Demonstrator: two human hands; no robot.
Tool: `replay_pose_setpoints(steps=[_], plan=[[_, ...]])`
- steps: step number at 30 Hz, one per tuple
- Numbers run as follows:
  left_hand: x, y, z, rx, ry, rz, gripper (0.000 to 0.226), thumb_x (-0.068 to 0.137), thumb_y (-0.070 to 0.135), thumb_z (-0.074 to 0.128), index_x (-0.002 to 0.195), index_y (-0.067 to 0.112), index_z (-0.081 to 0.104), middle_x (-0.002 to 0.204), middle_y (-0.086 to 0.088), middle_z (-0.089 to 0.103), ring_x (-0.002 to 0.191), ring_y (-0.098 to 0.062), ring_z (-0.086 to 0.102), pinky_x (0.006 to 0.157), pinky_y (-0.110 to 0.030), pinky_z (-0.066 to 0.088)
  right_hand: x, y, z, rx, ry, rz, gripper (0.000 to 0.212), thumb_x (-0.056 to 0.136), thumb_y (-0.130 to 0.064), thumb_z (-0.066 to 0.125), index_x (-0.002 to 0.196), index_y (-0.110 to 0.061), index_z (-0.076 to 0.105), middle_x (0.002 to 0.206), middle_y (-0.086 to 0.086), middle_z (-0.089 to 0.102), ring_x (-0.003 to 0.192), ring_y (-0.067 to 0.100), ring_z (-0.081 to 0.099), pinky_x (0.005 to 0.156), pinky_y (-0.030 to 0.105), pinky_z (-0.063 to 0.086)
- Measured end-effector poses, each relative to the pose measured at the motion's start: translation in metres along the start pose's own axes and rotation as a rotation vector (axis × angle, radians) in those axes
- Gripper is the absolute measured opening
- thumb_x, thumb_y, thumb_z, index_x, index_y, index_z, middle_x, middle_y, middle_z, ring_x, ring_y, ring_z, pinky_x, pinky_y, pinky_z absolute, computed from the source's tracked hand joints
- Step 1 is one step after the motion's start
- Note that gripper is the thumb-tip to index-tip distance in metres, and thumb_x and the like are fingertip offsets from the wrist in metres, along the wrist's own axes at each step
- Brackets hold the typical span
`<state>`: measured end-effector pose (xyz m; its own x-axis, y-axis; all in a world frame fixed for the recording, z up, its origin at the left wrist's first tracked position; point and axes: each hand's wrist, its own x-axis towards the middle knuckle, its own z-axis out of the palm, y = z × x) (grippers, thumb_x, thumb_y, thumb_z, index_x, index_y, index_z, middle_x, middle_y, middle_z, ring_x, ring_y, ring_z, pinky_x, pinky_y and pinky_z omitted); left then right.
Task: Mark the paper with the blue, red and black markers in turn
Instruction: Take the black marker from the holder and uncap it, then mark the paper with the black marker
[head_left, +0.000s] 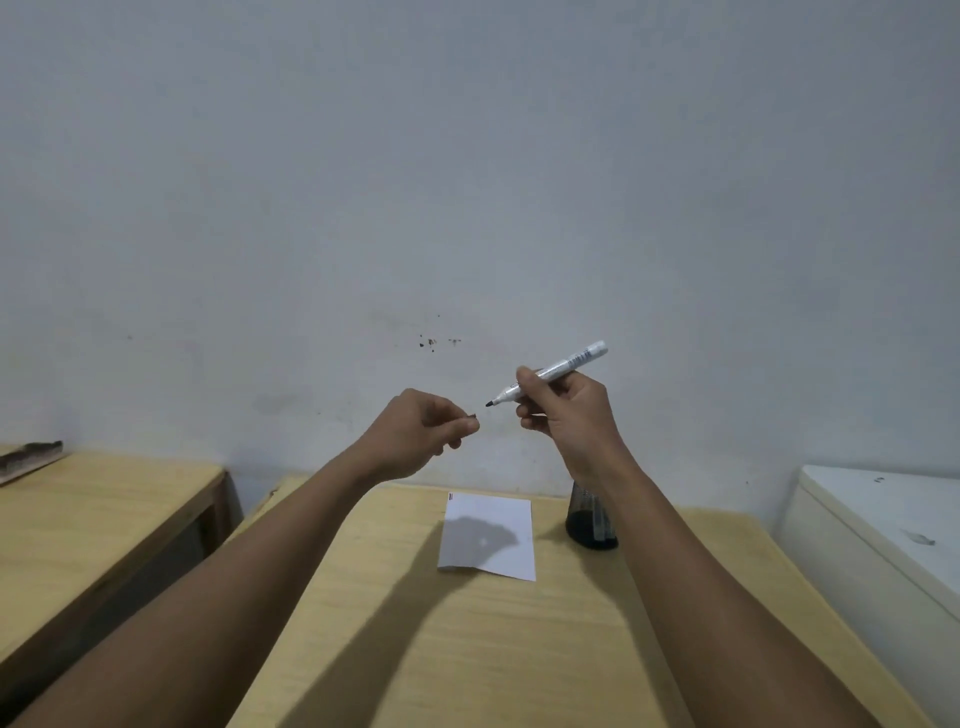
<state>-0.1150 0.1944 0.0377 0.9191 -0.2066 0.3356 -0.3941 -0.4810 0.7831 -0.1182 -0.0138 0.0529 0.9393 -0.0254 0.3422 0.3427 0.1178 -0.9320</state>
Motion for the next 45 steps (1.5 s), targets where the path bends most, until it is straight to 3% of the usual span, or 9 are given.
replay_pose_setpoints(steps=[4,7,12,18,22,27,36,41,45], plan=[[-0.002,-0.046,0.011,0.262,-0.101,-0.076,0.018,0.085,0.043,0.073,0.088,0.026,0.079,0.082,0.015,0.075,0.069,0.002,0.064,0.067,-0.021,0.049,0.007,0.020,0.004,-0.117,0.066,-0.003,0.028,0.087,-0.028,0.080,0.085,0.000,0.072,0.064,0.003,0.063,0.054,0.013,0.056,0.054,0.024,0.050],[-0.005,-0.075,0.025,0.434,-0.085,-0.136,0.023,0.083,0.052,0.070,0.087,0.031,0.076,0.090,0.017,0.073,0.080,-0.009,0.068,0.078,-0.033,0.053,0.011,0.041,0.007,-0.154,0.027,0.018,0.017,0.090,-0.021,0.077,0.084,-0.008,0.069,0.066,0.006,0.065,0.053,0.014,0.058,0.053,0.027,0.048],[-0.006,-0.116,0.058,0.595,0.036,-0.086,0.021,0.084,0.054,0.066,0.090,0.036,0.074,0.108,0.014,0.069,0.103,-0.018,0.057,0.086,-0.039,0.040,0.024,0.094,0.007,-0.178,-0.044,0.108,0.007,0.093,-0.017,0.074,0.092,-0.010,0.074,0.069,0.007,0.067,0.057,0.016,0.060,0.052,0.024,0.049],[0.003,-0.144,0.081,0.582,0.093,-0.126,0.022,0.085,0.048,0.062,0.091,0.031,0.074,0.108,0.013,0.069,0.106,-0.017,0.054,0.090,-0.040,0.031,0.041,0.159,0.010,-0.228,-0.033,0.234,0.012,0.086,-0.014,0.081,0.094,-0.007,0.075,0.072,0.003,0.072,0.061,0.014,0.064,0.058,0.029,0.054],[0.004,-0.162,0.086,0.577,0.052,-0.096,0.022,0.084,0.049,0.061,0.090,0.032,0.074,0.104,0.012,0.072,0.103,-0.020,0.056,0.089,-0.041,0.035,0.052,0.188,0.019,-0.200,-0.036,0.266,0.018,0.089,-0.015,0.078,0.091,0.001,0.072,0.068,0.009,0.065,0.058,0.020,0.056,0.059,0.037,0.044],[0.003,-0.172,0.092,0.581,0.066,-0.009,0.022,0.083,0.047,0.061,0.093,0.033,0.075,0.109,0.018,0.074,0.109,-0.017,0.057,0.096,-0.044,0.036,0.064,0.216,0.022,-0.244,-0.062,0.263,0.012,0.089,-0.017,0.077,0.084,-0.007,0.072,0.063,0.002,0.067,0.055,0.018,0.058,0.056,0.033,0.047],[0.008,-0.182,0.090,0.492,0.050,-0.038,0.025,0.083,0.049,0.066,0.100,0.032,0.073,0.107,0.021,0.073,0.114,-0.014,0.054,0.099,-0.043,0.033,0.065,0.233,0.014,-0.329,-0.021,0.202,0.013,0.090,-0.020,0.076,0.087,-0.009,0.071,0.072,0.012,0.072,0.057,0.017,0.062,0.056,0.031,0.052],[0.009,-0.182,0.088,0.483,0.006,-0.060,0.030,0.082,0.054,0.065,0.099,0.031,0.073,0.106,0.016,0.074,0.113,-0.019,0.054,0.102,-0.061,0.035,0.066,0.235,0.014,-0.360,-0.030,0.205,0.017,0.089,-0.021,0.076,0.091,-0.005,0.071,0.076,0.013,0.074,0.059,0.017,0.064,0.058,0.030,0.052],[0.009,-0.181,0.087,0.470,0.004,-0.067,0.032,0.081,0.054,0.064,0.098,0.029,0.075,0.104,0.011,0.075,0.112,-0.022,0.054,0.101,-0.059,0.035,0.066,0.236,0.015,-0.370,-0.029,0.201,0.017,0.089,-0.021,0.076,0.092,-0.005,0.072,0.076,0.012,0.075,0.062,0.018,0.067,0.062,0.032,0.056]])
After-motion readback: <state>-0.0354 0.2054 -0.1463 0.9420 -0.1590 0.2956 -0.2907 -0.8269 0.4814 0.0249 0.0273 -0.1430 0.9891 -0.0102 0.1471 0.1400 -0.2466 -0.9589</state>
